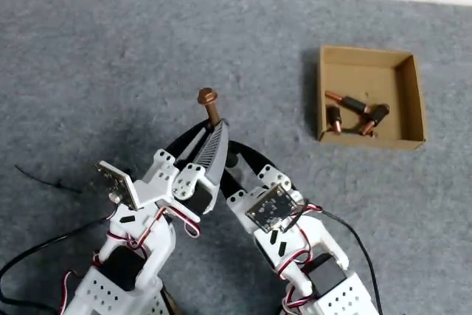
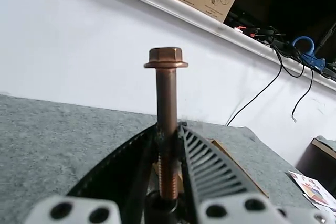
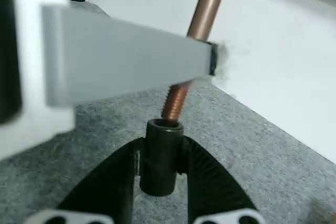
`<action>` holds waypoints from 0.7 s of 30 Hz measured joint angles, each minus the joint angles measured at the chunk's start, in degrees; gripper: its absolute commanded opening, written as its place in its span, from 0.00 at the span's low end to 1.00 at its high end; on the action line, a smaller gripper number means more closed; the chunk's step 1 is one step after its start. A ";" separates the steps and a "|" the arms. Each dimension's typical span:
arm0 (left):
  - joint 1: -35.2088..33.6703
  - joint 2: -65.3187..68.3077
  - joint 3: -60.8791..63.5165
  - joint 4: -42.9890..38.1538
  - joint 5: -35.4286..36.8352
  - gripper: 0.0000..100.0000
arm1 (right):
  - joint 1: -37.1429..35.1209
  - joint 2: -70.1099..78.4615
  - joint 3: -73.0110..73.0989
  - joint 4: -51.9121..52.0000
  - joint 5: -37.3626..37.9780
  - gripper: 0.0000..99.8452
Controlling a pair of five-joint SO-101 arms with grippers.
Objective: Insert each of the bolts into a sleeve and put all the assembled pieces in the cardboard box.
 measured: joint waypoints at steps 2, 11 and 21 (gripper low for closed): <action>0.00 0.00 0.00 0.00 0.00 0.00 | 0.00 0.00 0.00 0.00 0.00 0.01; 0.00 0.00 0.00 0.44 0.00 0.00 | 0.70 0.00 0.00 0.00 0.00 0.01; 0.00 0.00 0.00 0.53 0.00 0.00 | 0.97 0.00 0.00 0.00 0.00 0.01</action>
